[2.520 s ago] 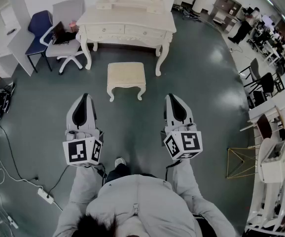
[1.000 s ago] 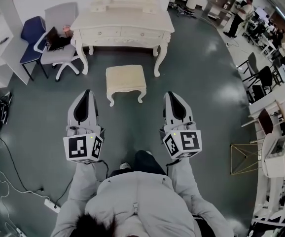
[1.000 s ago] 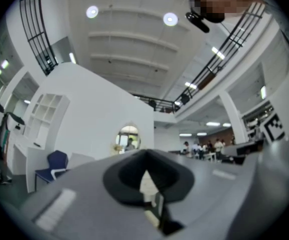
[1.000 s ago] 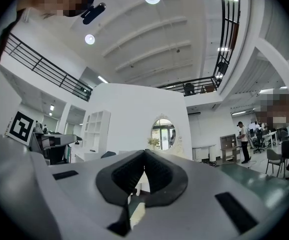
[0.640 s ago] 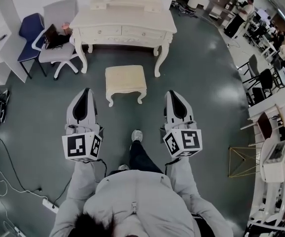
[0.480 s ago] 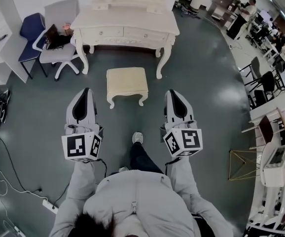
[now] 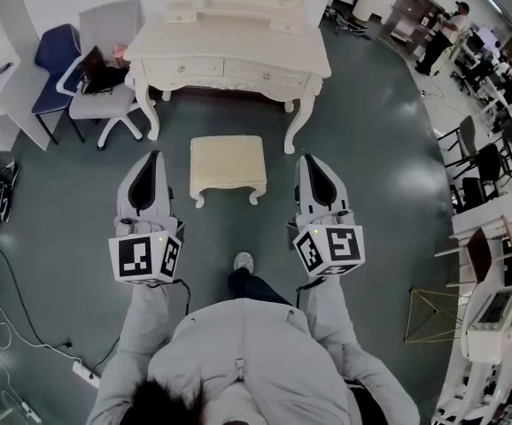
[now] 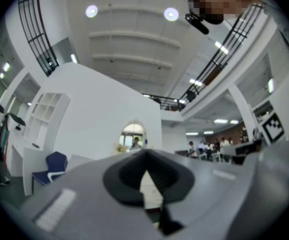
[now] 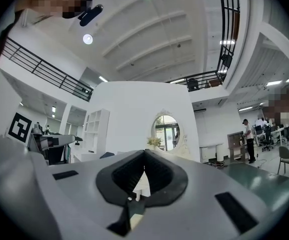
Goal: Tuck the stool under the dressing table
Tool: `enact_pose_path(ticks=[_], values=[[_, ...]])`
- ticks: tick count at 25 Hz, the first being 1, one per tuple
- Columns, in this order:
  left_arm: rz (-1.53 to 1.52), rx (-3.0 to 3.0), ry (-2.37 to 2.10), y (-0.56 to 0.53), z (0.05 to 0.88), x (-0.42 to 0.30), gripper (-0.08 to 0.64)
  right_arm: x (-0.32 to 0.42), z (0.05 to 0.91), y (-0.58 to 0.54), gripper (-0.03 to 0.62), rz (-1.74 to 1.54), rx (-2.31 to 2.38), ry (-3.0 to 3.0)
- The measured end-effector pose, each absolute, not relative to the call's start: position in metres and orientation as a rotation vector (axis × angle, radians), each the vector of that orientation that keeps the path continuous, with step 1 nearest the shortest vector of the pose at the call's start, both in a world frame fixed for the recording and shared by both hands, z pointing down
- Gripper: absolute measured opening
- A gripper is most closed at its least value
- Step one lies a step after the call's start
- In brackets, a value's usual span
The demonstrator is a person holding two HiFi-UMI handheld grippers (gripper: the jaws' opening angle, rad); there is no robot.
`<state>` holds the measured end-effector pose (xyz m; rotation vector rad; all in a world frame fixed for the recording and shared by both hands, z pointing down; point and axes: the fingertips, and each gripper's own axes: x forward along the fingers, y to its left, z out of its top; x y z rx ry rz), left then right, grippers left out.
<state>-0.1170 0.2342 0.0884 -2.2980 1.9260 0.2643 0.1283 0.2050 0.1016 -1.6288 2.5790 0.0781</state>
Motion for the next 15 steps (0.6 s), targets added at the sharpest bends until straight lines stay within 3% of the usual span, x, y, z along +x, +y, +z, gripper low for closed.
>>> enact_pose_path(ticks=[15], values=[[0.225, -2.243, 1.942, 0.143, 0.078, -0.07, 0.008, 0.168, 0.095, 0.101, 0.002, 0.064, -1.54, 2.585]])
